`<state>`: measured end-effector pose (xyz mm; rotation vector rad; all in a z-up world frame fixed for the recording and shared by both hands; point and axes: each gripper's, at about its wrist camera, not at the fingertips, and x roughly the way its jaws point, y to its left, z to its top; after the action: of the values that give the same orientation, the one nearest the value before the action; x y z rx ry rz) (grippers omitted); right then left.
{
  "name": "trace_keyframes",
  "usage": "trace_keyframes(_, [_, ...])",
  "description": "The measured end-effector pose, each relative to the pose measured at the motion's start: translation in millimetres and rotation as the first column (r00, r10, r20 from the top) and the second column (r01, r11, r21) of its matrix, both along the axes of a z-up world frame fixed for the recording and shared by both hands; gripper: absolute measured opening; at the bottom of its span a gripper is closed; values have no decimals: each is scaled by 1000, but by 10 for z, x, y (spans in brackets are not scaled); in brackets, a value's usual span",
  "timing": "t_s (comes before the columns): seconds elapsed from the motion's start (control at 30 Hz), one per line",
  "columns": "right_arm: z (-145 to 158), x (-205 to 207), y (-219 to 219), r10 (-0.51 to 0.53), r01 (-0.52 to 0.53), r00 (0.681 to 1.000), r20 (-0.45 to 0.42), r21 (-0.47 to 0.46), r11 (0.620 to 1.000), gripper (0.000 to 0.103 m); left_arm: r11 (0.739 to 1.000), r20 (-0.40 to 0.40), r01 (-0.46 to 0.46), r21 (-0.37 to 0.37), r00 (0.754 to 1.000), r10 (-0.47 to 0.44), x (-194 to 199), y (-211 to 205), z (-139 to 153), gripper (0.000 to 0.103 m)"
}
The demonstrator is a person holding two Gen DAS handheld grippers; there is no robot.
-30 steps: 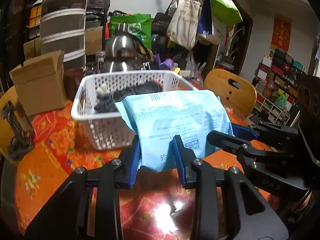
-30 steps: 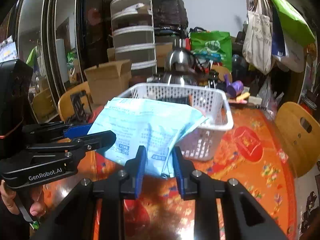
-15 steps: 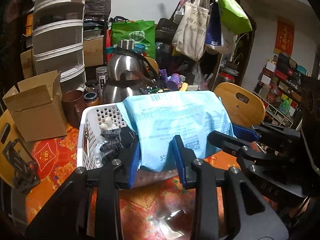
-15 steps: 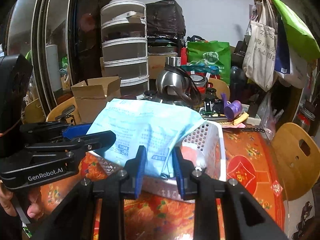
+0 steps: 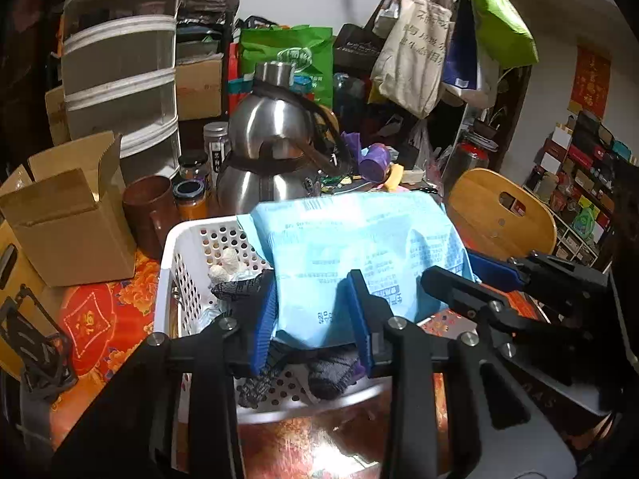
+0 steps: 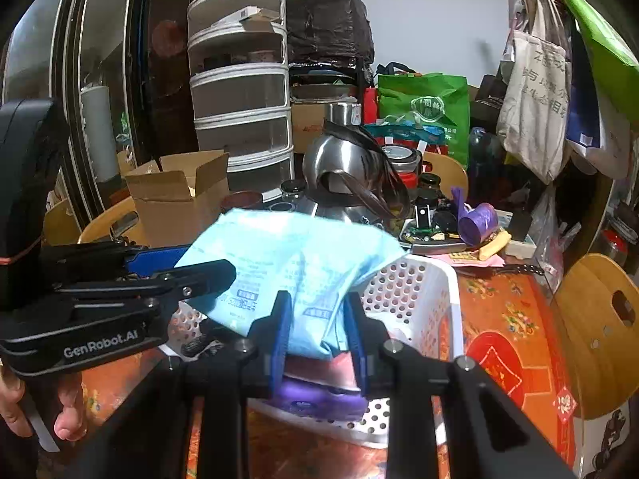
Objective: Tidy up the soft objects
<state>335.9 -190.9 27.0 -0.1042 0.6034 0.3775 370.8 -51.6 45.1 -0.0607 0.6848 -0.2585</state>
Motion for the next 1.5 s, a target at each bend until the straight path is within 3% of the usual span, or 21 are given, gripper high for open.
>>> trace_keyframes(0.1, [-98, 47, 8, -21, 21, 1000, 13, -26, 999, 30, 1000, -19, -8, -7, 1000, 8, 101, 20, -94, 36])
trace_keyframes(0.2, [-234, 121, -73, -58, 57, 998, -30, -32, 998, 54, 1000, -54, -21, 18, 998, 22, 241, 54, -279, 57])
trace_keyframes(0.23, [-255, 114, -106, -76, 75, 997, -25, -37, 997, 63, 999, -72, -26, 18, 997, 28, 270, 82, -342, 68])
trace_keyframes(0.27, [-268, 107, -136, -89, 88, 996, -20, -41, 995, 69, 999, -80, -37, 22, 996, 39, 284, 115, -392, 78])
trace_keyframes(0.3, [-276, 102, -162, -93, 92, 995, -21, -35, 995, 71, 998, -77, -59, 31, 995, 61, 284, 165, -436, 81])
trace_keyframes(0.37, [-284, 105, -215, -94, 94, 995, -37, -14, 996, 77, 996, -70, -82, 29, 994, 84, 260, 249, -489, 84])
trace_keyframes(0.6, [-322, -32, -220, -92, 91, 994, -52, -22, 996, 80, 997, -84, -78, -12, 993, 77, 142, 387, -555, 91])
trace_keyframes(0.67, [-320, -87, -243, -98, 98, 994, -58, -5, 995, 82, 996, -83, -82, -18, 993, 80, 65, 386, -543, 102])
trace_keyframes(0.77, [-305, -167, -292, -98, 102, 990, -97, 32, 994, 98, 996, -71, -88, -22, 994, 86, -57, 374, -532, 103])
trace_keyframes(0.87, [-215, -401, -306, -95, 97, 994, -58, 39, 994, 103, 995, -58, -99, -3, 993, 99, -233, 349, -508, 103])
trace_keyframes(1.0, [-83, -820, -339, -96, 96, 995, -7, 37, 995, 103, 991, -27, -116, 66, 993, 118, -599, 270, -441, 103])
trace_keyframes(1.1, [-37, -1187, -353, -116, 116, 993, -14, 1, 993, 103, 990, 2, -114, 78, 994, 114, -964, 246, -369, 103])
trace_keyframes(1.23, [-24, -1836, -389, -122, 123, 992, 39, -19, 992, 103, 992, 65, -99, 77, 993, 95, -1704, 237, -229, 103])
trace_keyframes(1.4, [-53, -2607, -350, -143, 143, 990, 3, -18, 990, 103, 991, 126, -113, 77, 987, 103, -2637, 273, -66, 103])
trace_keyframes(1.5, [3, -2965, -320, -144, 144, 989, 32, -9, 990, 103, 987, 141, -126, 103, 984, 111, -3117, 280, 4, 103])
